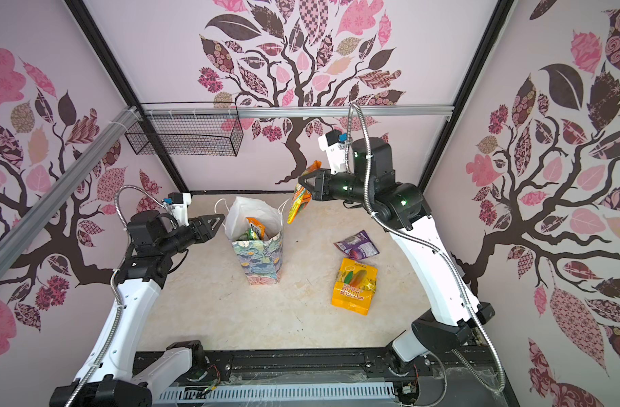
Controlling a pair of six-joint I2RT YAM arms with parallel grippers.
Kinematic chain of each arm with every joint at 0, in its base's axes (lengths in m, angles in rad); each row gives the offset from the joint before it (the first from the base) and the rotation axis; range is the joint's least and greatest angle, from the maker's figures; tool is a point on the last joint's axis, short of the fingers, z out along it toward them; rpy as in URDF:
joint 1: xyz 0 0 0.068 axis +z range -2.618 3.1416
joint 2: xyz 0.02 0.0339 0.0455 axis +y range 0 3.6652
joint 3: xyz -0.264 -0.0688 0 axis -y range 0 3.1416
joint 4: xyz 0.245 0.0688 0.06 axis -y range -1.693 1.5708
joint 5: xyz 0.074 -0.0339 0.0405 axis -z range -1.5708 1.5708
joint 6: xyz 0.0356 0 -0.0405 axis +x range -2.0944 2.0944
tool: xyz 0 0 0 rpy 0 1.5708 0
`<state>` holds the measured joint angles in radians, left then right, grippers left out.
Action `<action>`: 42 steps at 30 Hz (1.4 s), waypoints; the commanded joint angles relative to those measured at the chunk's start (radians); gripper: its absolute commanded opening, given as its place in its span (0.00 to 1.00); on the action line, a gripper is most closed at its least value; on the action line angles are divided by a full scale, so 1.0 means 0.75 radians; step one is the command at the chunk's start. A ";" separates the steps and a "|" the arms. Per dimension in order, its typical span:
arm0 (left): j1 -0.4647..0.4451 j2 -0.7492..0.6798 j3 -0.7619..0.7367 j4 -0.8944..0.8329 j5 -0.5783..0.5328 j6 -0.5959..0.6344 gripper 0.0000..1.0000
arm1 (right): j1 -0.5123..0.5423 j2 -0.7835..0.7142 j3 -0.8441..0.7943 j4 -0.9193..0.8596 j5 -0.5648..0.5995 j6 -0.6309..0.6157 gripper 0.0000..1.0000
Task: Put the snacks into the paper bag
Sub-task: 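Lift the Fox's Fruits packet and carry it over the white bag, then lower the Fox's Fruits packet into the bag and open the right gripper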
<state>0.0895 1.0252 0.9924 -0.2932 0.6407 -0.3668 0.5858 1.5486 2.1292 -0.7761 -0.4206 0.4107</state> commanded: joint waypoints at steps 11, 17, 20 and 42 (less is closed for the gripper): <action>-0.009 -0.007 -0.028 0.025 0.024 0.010 0.19 | 0.206 0.193 0.460 -0.013 0.027 -0.040 0.00; -0.007 -0.003 -0.028 0.026 0.021 0.008 0.07 | 0.238 0.231 0.505 0.016 -0.002 -0.024 0.00; -0.007 -0.003 -0.028 0.026 0.020 0.008 0.05 | 0.240 0.263 0.504 0.009 -0.023 -0.022 0.00; -0.008 -0.010 -0.028 0.014 -0.015 0.012 0.00 | 0.284 0.406 0.260 0.006 -0.015 -0.072 0.00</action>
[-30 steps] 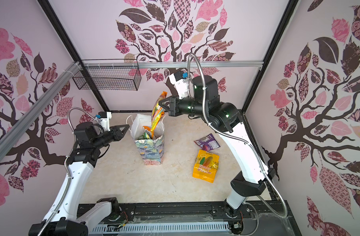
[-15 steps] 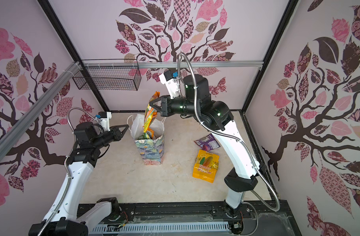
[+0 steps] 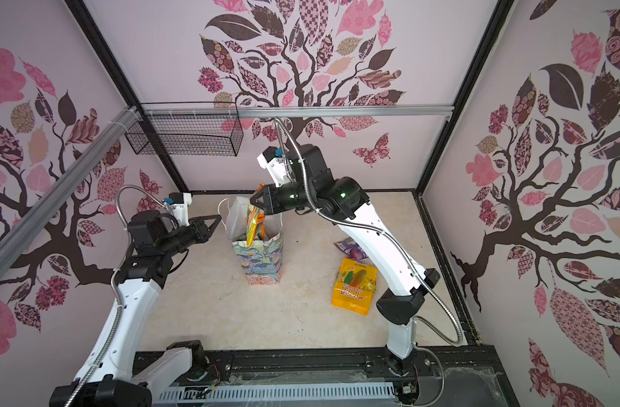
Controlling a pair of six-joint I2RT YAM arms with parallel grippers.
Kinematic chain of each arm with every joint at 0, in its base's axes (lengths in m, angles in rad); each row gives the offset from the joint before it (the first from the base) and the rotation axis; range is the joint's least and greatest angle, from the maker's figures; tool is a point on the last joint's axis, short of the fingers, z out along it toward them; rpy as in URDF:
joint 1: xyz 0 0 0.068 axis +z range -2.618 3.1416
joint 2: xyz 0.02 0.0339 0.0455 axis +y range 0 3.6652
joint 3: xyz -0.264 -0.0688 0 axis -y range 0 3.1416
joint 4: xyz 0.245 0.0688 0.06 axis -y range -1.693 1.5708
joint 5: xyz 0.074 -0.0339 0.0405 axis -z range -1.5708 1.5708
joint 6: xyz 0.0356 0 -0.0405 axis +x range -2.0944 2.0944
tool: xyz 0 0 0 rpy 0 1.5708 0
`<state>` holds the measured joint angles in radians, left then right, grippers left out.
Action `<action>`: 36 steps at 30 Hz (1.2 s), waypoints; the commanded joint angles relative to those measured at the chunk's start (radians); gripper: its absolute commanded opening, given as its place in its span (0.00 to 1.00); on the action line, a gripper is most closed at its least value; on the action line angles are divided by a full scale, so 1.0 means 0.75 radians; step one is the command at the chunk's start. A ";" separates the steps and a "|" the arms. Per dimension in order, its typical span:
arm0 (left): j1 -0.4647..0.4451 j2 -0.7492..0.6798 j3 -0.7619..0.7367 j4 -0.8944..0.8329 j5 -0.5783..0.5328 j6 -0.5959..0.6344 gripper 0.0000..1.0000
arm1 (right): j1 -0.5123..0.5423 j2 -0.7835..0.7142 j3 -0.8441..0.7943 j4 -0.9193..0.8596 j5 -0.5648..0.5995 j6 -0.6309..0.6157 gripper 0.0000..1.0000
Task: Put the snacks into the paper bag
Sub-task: 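Lower the Fox's Fruits packet into the bag and open the right gripper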
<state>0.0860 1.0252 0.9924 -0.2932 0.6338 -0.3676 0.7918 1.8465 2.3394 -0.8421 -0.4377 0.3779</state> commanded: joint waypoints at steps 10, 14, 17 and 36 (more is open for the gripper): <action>-0.003 -0.013 -0.027 0.014 -0.006 0.014 0.00 | 0.008 0.162 0.074 0.080 0.114 -0.078 0.00; -0.003 -0.013 -0.026 0.012 -0.005 0.013 0.00 | 0.006 0.222 0.118 0.080 0.137 -0.109 0.00; -0.003 -0.014 -0.025 0.011 -0.008 0.015 0.00 | -0.005 0.263 0.145 0.088 0.157 -0.124 0.00; 0.005 -0.015 -0.022 0.009 -0.002 0.012 0.00 | -0.065 0.416 0.282 0.070 0.183 -0.159 0.00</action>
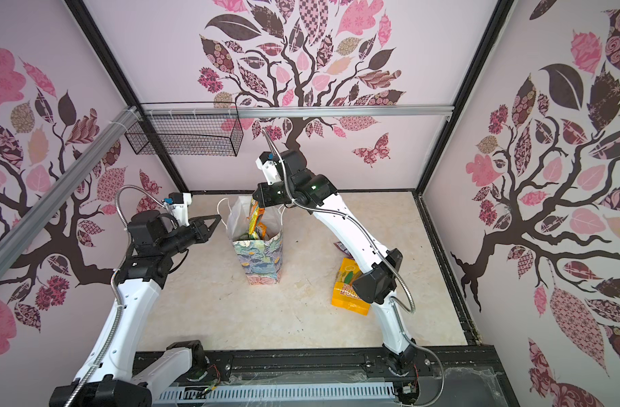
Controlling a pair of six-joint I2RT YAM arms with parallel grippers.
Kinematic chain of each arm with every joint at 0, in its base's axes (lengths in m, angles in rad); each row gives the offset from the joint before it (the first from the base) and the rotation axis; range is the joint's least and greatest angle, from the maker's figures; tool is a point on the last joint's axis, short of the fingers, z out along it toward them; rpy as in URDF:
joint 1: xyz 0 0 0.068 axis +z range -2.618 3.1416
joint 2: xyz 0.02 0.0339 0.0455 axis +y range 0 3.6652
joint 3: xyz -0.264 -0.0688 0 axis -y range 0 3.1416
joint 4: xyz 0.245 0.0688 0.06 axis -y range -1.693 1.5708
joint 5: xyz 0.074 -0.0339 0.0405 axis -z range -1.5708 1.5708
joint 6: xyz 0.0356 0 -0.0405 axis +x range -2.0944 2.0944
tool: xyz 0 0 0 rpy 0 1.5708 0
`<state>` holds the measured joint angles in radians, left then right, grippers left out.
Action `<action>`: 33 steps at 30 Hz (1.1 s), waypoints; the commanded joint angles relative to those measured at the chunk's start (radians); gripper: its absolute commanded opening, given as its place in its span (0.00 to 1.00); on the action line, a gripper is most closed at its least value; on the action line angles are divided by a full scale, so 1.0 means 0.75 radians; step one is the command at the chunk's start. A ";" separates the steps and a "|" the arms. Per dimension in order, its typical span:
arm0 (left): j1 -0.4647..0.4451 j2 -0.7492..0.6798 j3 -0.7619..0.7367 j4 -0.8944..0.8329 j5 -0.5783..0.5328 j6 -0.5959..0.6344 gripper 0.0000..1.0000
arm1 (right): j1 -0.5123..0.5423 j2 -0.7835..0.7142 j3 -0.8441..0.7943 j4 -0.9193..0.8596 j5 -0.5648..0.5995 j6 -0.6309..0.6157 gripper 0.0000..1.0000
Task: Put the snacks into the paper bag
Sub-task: 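Lower the Fox's Fruits packet into the bag and open the right gripper, then move the right gripper back toward the purple packet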
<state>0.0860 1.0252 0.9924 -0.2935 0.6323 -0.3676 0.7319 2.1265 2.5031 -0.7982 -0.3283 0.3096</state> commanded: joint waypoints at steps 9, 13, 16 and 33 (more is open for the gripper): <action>0.012 -0.014 -0.023 0.012 0.005 0.010 0.00 | 0.085 -0.008 -0.028 0.015 0.137 -0.202 0.00; 0.011 -0.013 -0.024 0.015 0.006 0.010 0.00 | 0.090 -0.041 -0.088 0.060 0.136 -0.196 0.00; 0.011 -0.012 -0.025 0.015 0.008 0.009 0.00 | 0.090 -0.059 -0.123 0.083 0.144 -0.191 0.06; 0.012 -0.020 -0.028 0.019 0.008 0.008 0.00 | 0.094 -0.187 -0.128 0.058 0.213 -0.144 0.31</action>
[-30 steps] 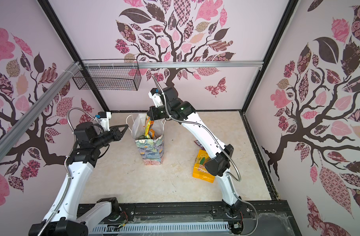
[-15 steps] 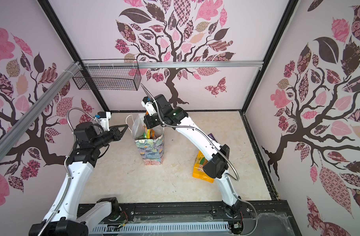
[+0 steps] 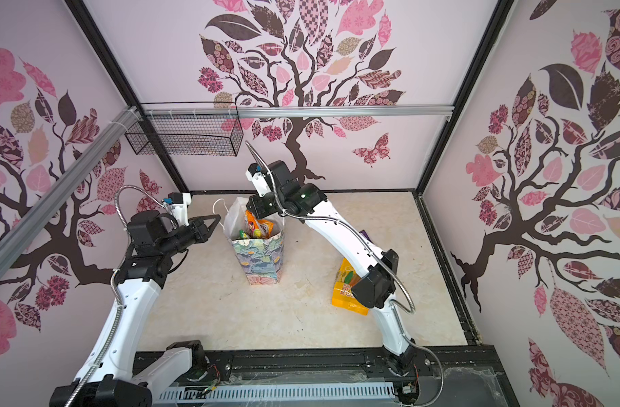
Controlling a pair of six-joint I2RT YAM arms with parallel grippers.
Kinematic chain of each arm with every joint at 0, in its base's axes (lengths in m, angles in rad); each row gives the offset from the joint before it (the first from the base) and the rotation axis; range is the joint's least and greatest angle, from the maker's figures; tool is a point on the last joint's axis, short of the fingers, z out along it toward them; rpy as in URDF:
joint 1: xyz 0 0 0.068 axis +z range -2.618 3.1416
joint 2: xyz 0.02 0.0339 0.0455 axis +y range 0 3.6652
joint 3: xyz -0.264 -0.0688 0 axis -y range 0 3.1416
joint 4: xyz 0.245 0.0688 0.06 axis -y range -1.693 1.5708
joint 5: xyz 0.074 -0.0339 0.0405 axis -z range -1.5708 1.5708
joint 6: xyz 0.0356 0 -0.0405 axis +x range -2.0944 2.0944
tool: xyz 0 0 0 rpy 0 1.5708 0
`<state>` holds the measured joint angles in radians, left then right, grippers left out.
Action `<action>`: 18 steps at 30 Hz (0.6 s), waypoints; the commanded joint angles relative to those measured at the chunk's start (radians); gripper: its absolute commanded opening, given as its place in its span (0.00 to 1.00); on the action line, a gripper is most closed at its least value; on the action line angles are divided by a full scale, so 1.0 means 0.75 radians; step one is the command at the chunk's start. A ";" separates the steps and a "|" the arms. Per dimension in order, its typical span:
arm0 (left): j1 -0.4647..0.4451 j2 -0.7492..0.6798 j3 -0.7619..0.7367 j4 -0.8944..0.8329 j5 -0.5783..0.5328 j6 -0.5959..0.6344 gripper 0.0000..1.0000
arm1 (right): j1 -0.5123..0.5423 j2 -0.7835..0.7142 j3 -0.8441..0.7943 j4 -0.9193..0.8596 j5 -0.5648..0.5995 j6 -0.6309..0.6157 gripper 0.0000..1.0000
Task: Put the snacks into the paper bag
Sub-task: 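Move the right gripper back toward the purple packet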
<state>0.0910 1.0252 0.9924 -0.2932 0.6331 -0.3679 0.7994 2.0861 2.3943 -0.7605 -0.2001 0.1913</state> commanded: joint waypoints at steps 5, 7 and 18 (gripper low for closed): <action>0.002 -0.026 -0.028 0.020 0.008 0.011 0.00 | 0.035 -0.160 0.037 -0.078 0.197 0.005 0.31; 0.002 -0.029 -0.024 0.023 0.007 0.014 0.00 | 0.065 -0.176 0.092 -0.147 0.260 -0.013 0.31; 0.001 -0.029 -0.028 0.019 0.003 0.015 0.00 | 0.074 -0.841 -0.643 0.074 0.492 0.098 0.35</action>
<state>0.0910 1.0195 0.9924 -0.2932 0.6331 -0.3676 0.8623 1.6085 2.0235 -0.8024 0.0593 0.2337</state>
